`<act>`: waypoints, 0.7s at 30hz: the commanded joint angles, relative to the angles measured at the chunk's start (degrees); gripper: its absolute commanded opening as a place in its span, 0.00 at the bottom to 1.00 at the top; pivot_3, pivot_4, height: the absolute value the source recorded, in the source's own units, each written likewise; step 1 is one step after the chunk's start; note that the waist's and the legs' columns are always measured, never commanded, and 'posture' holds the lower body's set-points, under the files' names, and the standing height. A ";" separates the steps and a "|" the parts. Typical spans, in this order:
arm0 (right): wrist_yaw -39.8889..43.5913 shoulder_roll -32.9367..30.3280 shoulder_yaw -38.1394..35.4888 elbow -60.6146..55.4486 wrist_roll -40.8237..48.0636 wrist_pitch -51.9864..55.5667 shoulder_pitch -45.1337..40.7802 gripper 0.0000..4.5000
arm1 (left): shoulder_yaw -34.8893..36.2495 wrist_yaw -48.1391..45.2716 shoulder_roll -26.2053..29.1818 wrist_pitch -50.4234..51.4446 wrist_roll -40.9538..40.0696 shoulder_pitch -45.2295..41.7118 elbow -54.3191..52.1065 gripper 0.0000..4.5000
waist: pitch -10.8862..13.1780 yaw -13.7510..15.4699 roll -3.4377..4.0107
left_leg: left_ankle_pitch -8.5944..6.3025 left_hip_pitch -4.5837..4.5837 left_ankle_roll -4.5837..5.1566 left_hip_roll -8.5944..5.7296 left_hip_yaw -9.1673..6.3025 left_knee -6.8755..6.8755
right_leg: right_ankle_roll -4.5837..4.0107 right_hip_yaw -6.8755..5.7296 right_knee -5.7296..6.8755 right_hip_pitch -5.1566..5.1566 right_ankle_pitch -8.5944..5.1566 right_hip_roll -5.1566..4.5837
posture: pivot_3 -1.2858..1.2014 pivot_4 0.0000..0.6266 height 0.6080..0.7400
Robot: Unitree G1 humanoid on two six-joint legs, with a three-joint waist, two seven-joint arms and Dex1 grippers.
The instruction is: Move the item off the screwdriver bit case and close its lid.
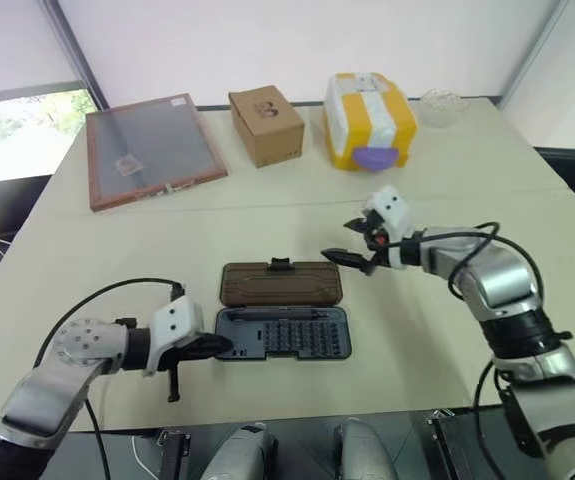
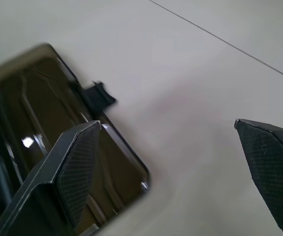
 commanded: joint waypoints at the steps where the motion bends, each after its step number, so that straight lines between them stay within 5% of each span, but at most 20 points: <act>1: 2.03 0.39 1.02 2.10 -1.12 0.67 -2.87 1.00 | -1.91 0.87 0.16 -1.13 2.09 1.47 2.62 0.01 | 0.00 0.05 0.00 | 0.00 0.01 0.00 0.00 0.00 0.00 | 0.00 0.00 0.00 0.01 0.00 0.00 | 0.52 0.24 1.00; 14: 6.71 7.22 5.60 17.43 -5.85 -0.60 -8.03 1.00 | -3.37 5.65 -2.20 -3.48 2.63 3.96 3.74 0.01 | -0.03 -0.09 0.07 | 0.00 0.06 0.00 0.00 0.02 -0.05 | 0.00 0.00 -0.03 0.01 0.00 0.01 | 0.52 0.24 1.00; 21: 10.39 8.46 9.18 21.67 -10.37 -4.42 -7.58 0.28 | -3.42 6.77 -2.27 -4.77 2.32 5.17 4.96 0.00 | -0.15 -0.26 0.21 | 0.00 0.16 0.00 0.00 0.03 -0.12 | 0.00 0.00 -0.02 0.07 0.00 0.01 | 0.52 0.24 1.00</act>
